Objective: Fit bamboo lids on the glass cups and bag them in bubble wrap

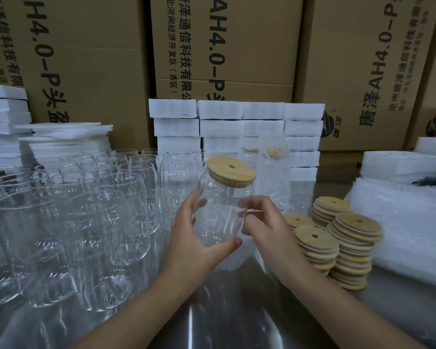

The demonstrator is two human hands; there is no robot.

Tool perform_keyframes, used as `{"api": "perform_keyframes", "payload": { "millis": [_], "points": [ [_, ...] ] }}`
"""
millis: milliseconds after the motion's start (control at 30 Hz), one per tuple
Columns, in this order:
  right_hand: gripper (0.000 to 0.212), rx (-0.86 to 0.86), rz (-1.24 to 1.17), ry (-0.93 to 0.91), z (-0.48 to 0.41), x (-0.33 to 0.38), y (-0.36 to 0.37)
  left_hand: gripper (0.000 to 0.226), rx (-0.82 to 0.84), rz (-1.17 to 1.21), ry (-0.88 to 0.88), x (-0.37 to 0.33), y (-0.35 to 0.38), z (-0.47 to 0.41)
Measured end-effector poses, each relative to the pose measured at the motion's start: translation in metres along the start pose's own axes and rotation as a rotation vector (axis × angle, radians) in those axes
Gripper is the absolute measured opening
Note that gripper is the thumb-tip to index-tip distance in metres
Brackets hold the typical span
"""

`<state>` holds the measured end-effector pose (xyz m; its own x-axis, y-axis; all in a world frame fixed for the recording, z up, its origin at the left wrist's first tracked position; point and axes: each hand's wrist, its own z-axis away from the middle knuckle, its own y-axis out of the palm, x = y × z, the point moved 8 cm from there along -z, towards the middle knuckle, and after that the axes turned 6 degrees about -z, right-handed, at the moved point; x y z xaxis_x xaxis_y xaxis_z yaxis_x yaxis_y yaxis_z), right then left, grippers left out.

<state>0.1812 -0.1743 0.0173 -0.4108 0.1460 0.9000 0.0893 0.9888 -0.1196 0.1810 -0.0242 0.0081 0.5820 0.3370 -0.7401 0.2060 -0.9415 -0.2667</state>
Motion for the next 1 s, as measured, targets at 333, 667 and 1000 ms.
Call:
{"api": "perform_keyframes", "payload": {
  "millis": [333, 667, 1000],
  "points": [
    [0.068, 0.126, -0.166, 0.058, 0.004, -0.004, 0.023, 0.093, 0.112, -0.010, 0.037, 0.003, 0.008, -0.002],
    [0.059, -0.022, -0.193, -0.032, 0.001, 0.006, 0.008, 0.107, 0.157, 0.100, -0.078, 0.012, 0.010, -0.004],
    [0.073, -0.161, -0.330, -0.053, -0.006, 0.004, -0.012, 0.042, 0.139, 0.612, -0.610, 0.037, 0.023, 0.000]
  ]
}}
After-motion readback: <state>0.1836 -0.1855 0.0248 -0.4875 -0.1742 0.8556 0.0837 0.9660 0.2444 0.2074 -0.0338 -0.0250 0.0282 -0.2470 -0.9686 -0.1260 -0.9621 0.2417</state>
